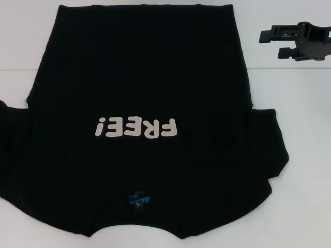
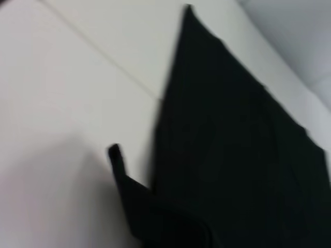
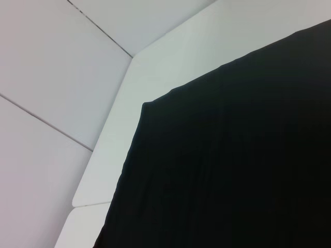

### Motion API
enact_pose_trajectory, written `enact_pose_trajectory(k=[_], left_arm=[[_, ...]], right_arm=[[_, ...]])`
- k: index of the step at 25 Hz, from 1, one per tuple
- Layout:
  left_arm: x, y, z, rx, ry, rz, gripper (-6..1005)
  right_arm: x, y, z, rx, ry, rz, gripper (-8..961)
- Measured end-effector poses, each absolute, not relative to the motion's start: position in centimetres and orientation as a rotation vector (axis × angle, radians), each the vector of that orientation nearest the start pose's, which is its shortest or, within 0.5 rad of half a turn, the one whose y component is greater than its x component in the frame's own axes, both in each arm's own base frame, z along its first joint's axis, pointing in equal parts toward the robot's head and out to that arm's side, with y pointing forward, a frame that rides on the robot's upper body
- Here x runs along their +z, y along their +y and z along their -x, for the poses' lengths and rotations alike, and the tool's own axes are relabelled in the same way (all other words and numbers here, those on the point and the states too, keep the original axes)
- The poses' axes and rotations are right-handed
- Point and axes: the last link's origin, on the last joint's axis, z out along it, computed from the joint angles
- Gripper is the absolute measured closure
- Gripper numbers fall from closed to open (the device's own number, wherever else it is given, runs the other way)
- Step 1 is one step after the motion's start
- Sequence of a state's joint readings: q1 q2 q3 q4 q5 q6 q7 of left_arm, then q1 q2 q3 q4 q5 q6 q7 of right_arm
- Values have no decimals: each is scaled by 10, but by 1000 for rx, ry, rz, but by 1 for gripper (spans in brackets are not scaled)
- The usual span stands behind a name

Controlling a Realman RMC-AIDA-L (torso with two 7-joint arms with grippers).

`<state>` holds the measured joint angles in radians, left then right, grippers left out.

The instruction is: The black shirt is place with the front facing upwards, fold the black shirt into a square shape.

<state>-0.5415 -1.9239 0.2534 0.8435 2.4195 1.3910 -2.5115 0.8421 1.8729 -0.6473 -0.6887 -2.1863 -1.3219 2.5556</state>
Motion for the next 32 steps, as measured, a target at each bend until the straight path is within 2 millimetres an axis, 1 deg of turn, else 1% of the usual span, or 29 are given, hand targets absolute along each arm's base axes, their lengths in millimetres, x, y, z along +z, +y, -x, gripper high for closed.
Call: enact_pose_trajectory(k=[5, 13, 16, 19, 21, 26, 30, 32], left_arm=[[132, 363, 339, -632, -1834, 1737, 998], [95, 376, 312, -537, -1821, 1898, 997], [84, 377, 305, -499, -1809, 1953, 997], [76, 378, 303, -441, -1794, 1988, 995], [75, 380, 305, -408, -1792, 1996, 994], [77, 379, 301, -410, -1771, 2048, 909], [86, 372, 291, -476, -1707, 2182, 782], [93, 367, 291, -550, -1682, 2203, 718]], right_arm=[[98, 453, -207, 650, 1639, 2143, 41], [98, 453, -208, 650, 1643, 2142, 41], [98, 453, -208, 650, 1643, 2140, 41], [99, 453, -209, 649, 1643, 2137, 41], [99, 453, -209, 647, 1642, 2135, 41], [99, 453, -209, 644, 1642, 2137, 42], [101, 451, -213, 630, 1643, 2136, 42], [104, 448, -216, 595, 1629, 2151, 42]])
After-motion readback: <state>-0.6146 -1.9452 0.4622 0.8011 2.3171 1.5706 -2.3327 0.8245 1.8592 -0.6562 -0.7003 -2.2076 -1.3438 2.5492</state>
